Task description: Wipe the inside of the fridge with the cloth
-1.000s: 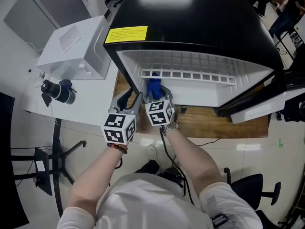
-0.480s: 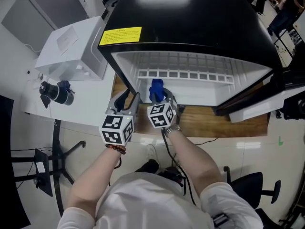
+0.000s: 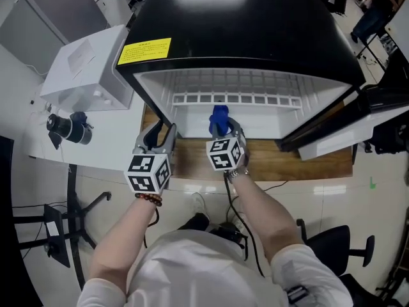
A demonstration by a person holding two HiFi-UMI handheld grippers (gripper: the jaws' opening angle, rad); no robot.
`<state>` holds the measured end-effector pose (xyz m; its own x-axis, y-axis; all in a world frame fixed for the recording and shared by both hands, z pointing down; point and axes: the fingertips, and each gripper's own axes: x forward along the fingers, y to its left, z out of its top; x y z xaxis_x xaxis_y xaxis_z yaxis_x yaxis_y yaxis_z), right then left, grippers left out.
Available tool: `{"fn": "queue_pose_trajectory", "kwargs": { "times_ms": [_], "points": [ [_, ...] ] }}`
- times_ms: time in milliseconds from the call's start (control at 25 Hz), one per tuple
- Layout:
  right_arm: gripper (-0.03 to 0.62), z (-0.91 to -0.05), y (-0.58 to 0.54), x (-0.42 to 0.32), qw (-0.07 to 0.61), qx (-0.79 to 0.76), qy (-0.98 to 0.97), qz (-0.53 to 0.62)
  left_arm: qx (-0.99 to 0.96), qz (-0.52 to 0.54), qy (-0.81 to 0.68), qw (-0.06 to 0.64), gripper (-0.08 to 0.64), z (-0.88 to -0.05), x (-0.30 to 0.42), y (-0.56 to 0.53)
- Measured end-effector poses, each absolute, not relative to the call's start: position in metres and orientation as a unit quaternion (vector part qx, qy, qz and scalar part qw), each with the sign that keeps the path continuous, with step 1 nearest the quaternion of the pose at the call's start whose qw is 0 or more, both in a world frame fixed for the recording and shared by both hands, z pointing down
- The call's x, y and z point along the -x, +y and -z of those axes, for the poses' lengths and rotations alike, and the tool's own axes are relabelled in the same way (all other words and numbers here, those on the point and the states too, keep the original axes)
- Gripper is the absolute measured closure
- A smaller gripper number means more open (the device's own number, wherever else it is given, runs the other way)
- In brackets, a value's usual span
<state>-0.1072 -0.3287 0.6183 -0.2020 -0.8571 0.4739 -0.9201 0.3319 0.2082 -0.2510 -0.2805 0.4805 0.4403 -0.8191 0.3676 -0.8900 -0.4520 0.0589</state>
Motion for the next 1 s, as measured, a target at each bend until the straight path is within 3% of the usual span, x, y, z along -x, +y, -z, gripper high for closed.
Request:
{"fn": "queue_pose_trajectory", "kwargs": {
  "times_ms": [1000],
  "points": [
    [0.486, -0.62, -0.315, -0.038, 0.297, -0.648, -0.697, -0.074, -0.827, -0.149, -0.525, 0.132, 0.42, -0.481, 0.251, -0.281]
  ]
}}
